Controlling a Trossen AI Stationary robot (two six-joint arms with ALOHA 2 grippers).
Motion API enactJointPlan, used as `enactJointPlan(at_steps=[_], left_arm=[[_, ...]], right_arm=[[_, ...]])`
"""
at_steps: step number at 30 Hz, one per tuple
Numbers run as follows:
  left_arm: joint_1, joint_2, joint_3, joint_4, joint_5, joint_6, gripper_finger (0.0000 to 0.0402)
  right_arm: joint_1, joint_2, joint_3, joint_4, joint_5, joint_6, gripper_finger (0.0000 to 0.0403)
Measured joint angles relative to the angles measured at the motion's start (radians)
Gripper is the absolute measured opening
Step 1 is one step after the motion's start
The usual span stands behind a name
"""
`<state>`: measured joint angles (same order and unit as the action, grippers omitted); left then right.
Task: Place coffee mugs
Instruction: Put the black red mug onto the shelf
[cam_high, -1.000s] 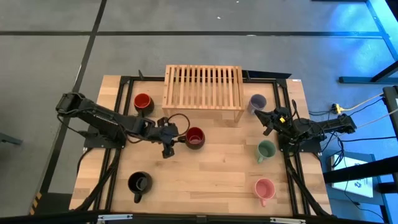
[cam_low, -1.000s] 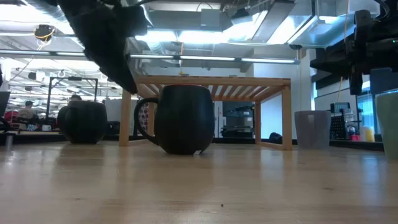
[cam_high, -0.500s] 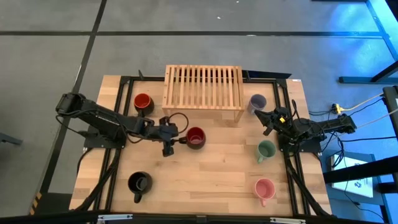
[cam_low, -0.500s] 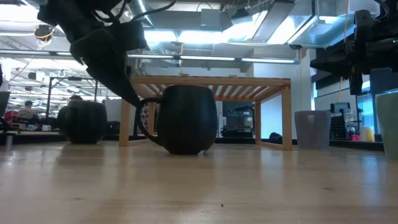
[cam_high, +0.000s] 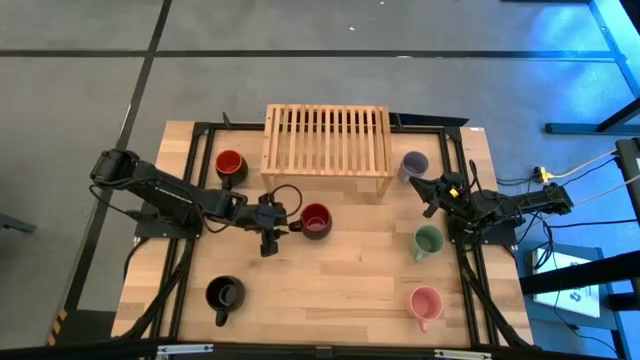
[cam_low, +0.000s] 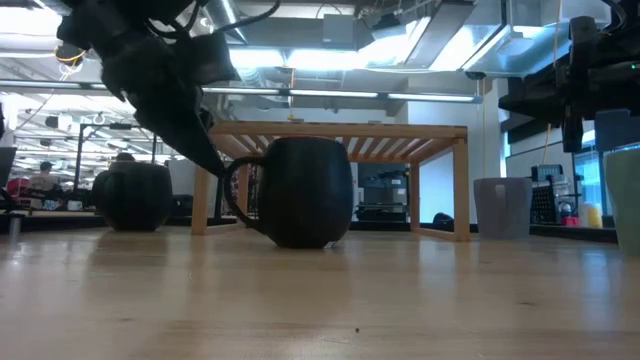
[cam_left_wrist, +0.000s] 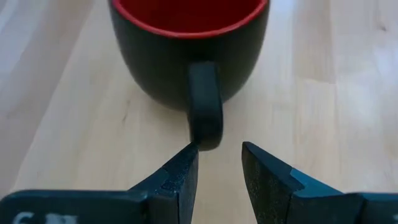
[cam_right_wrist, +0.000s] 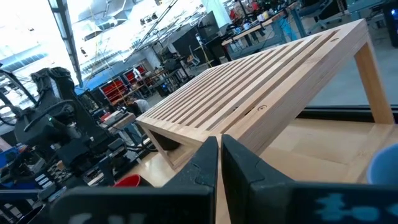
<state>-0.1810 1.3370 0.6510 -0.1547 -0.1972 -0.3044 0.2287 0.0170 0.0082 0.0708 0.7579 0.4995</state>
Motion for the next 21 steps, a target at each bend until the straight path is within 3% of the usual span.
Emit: enactJointPlan(at_steps=[11,21], left_arm=[[0.002,0.085,0.000,0.060,-0.074,-0.084,0.0118],[0.012,0.102,-0.001,0.160,-0.079,-0.028,0.0118]], right_arm=[[0.000,0.000,0.000,-0.001,0.008,0.000,0.0010],[0.000,0.000,0.000,0.000,0.008,-0.002,0.0010]])
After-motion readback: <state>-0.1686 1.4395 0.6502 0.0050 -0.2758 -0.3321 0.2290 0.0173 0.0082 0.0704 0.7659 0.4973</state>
